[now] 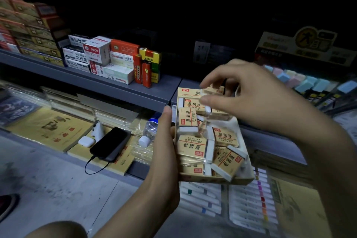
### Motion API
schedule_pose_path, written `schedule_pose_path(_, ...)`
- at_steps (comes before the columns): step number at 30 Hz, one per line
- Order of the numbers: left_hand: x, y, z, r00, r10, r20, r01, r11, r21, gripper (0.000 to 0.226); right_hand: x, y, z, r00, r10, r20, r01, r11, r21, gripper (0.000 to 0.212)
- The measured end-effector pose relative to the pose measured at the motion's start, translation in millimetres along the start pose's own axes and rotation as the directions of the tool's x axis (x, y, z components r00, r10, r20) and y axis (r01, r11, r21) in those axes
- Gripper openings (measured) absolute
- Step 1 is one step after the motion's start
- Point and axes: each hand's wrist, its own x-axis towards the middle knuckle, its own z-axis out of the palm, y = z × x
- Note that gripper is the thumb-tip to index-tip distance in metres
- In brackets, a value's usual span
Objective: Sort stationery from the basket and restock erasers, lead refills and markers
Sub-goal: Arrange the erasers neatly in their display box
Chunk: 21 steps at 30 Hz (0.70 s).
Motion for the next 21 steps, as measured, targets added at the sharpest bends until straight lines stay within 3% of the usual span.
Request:
schedule_pose_path(3,2.6,-2.0,-1.5,1.000,-0.015,-0.014,0.015,1.000,-0.014,0.078,-4.9,-13.4,8.0,0.973,0.023,0.228,-0.014,0.999,-0.040,0.053)
schedule_pose_path(6,4.0,-3.7,-1.8,1.000,0.000,-0.022,-0.001,1.000,-0.013,0.076,-3.0,-14.3,17.5,0.956,0.017,0.292,0.003,0.998,-0.067,0.054)
schedule_pose_path(9,5.0,-4.8,-1.8,1.000,0.000,-0.029,0.000,1.000,-0.013,0.074,-2.0,-11.6,18.5,0.975,-0.012,0.220,0.007,1.000,0.022,0.045)
schedule_pose_path(12,6.1,-5.9,-2.0,1.000,-0.002,-0.027,0.001,1.000,-0.018,0.076,-0.2,-9.6,20.2,0.972,-0.051,0.231,-0.007,0.970,0.244,0.040)
schedule_pose_path(14,5.9,-6.1,-1.9,1.000,-0.002,-0.021,0.001,1.000,-0.013,0.078,4.8,-8.3,21.5,0.984,-0.082,0.157,0.027,0.946,0.323,0.030)
schedule_pose_path(18,5.7,-6.6,-1.2,1.000,-0.016,0.009,0.016,1.000,-0.012,0.077,22.6,-2.2,25.8,0.993,-0.072,-0.094,0.095,0.961,0.262,0.018)
schedule_pose_path(21,6.5,-6.8,-1.0,1.000,-0.020,0.017,0.020,1.000,-0.002,0.074,34.3,2.0,35.4,0.995,-0.023,-0.098,0.043,0.977,0.207,0.015)
